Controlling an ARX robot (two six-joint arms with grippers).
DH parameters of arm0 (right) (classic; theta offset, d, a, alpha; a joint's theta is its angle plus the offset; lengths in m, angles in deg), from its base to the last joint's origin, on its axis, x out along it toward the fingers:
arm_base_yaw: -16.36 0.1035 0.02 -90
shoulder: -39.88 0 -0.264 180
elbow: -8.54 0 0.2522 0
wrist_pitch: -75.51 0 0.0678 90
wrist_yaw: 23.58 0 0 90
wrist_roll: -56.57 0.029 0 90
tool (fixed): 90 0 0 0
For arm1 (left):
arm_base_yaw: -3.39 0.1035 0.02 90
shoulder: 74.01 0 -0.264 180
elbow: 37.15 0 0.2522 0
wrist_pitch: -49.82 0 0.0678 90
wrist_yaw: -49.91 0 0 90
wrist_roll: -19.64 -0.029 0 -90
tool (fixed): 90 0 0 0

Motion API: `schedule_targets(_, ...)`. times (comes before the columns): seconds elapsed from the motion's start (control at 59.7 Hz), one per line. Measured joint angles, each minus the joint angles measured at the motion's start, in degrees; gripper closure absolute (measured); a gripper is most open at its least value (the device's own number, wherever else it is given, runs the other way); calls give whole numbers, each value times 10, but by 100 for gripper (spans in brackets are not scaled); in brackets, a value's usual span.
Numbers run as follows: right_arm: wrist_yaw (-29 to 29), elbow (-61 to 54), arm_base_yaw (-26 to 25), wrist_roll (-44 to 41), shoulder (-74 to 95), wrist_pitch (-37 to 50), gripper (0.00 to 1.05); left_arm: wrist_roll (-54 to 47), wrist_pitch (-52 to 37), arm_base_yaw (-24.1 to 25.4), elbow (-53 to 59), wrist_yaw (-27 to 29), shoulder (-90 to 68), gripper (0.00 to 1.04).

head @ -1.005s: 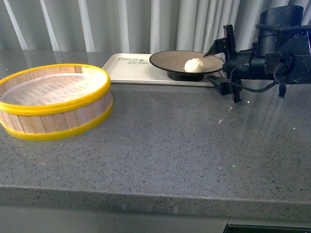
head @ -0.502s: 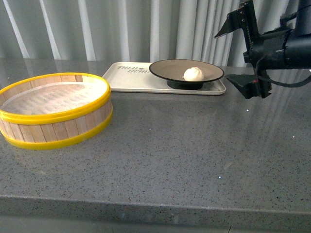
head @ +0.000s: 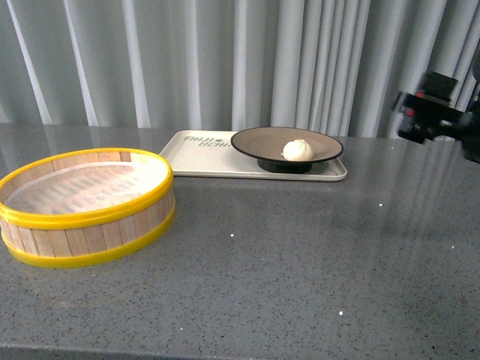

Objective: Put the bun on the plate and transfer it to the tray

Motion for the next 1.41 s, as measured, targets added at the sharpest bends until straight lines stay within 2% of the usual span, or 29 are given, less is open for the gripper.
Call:
schedule_targets(0.134,-9,-99,-18,-104,-75,42,68,0,0,0,0,-1,0,7)
schedule_targets(0.335,-30,-212,-33,-133,-151,61,103,0,0,0,0,0,0,7)
schedule_targets(0.586,-45,-301,-51,-137,-245,60,103,0,0,0,0,0,0,7)
schedule_targets(0.653,-76,-321,-71,-138,-273,52,103,0,0,0,0,0,0,7)
schedule_targets(0.854,-76,-364,-85,-138,-342,24,103,0,0,0,0,-1,0,7)
schedule_targets(0.955,-77,-392,-85,-138,-351,48,103,0,0,0,0,0,0,7)
schedule_targets(1.407,-78,-435,-85,-138,-545,-107,103,0,0,0,0,0,0,7)
